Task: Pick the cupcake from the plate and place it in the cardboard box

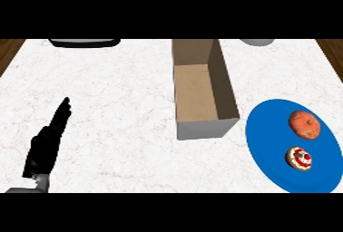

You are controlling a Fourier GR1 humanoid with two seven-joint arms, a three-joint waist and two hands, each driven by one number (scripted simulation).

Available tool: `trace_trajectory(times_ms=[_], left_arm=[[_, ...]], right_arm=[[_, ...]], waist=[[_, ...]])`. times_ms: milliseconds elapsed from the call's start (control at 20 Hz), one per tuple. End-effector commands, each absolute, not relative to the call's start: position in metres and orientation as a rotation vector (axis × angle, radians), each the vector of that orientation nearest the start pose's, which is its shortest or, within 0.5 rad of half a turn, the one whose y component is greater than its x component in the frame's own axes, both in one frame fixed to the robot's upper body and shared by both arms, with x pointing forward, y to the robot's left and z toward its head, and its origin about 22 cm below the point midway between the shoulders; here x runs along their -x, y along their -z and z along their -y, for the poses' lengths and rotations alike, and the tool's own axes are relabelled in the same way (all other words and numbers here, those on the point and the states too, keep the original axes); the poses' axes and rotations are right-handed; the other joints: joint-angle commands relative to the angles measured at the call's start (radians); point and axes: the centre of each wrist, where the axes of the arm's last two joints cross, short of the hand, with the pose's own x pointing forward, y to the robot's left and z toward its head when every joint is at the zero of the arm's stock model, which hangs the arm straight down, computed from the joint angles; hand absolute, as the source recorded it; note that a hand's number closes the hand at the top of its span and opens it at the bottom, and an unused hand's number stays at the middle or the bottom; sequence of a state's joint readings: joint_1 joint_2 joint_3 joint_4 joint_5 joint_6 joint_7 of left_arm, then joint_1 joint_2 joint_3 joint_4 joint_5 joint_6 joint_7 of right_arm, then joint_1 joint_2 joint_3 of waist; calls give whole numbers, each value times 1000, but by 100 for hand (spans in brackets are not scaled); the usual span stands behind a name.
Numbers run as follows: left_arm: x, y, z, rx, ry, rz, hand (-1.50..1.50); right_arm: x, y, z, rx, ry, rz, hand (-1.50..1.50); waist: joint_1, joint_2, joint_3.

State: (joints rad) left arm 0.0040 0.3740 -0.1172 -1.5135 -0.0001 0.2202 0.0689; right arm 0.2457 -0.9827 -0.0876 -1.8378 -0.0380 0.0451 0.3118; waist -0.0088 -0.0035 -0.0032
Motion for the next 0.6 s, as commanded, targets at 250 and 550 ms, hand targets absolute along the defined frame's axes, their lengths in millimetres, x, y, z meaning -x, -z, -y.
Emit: trace_trajectory(times_ms=[250,550], left_arm=[[-241,-17,-289,-365,196,1446,0],[-235,-12,-289,-391,205,1436,0]], right_arm=[[-201,-172,337,695,-817,911,-150],[-208,-143,336,721,-778,864,-150]], waist=[[17,4,2],[9,3,3]])
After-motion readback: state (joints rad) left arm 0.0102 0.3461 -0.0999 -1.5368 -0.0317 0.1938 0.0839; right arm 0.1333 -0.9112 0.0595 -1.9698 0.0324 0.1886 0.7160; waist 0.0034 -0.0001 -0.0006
